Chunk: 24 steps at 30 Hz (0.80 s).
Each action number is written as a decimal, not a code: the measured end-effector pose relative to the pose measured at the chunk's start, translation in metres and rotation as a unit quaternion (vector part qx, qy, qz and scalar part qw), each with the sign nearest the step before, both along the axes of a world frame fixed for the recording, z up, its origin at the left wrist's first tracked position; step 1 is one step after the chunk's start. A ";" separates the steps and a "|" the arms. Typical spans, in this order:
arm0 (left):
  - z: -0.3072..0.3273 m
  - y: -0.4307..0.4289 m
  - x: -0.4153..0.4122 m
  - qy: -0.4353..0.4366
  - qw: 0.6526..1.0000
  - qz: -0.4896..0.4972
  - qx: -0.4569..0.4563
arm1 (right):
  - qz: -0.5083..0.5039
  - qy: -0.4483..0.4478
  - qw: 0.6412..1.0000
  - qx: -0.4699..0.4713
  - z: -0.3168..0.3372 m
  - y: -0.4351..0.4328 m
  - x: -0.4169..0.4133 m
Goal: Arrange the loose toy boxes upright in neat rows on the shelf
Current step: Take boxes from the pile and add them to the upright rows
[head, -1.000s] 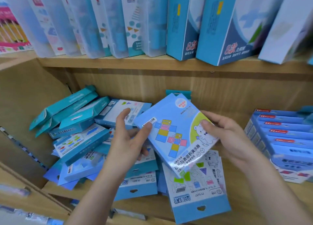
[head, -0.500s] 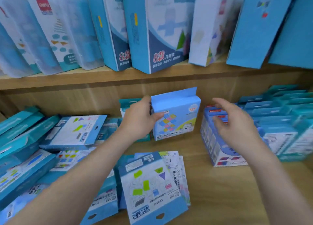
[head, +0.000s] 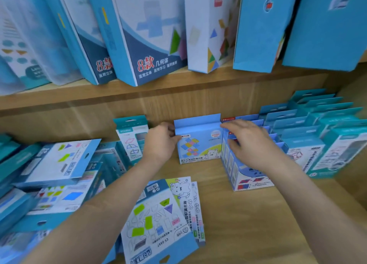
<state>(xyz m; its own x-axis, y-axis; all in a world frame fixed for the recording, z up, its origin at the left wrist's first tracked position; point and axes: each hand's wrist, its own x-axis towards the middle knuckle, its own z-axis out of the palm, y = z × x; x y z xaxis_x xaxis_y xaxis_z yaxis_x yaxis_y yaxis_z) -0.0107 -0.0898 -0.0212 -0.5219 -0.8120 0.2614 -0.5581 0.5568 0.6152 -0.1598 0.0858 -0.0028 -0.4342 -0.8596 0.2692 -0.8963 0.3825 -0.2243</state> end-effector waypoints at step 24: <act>0.024 -0.032 0.098 0.130 0.987 0.095 0.023 | 0.136 -0.338 0.922 -0.129 -0.009 -0.068 0.067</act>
<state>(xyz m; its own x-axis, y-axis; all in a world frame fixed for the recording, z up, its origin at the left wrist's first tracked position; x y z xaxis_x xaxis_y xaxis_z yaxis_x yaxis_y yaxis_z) 0.0878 -0.1215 0.0026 -0.2788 -0.9028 0.3273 -0.4693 0.4255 0.7738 -0.0928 0.0175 -0.0122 -0.3553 -0.9070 0.2263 -0.5737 0.0204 -0.8188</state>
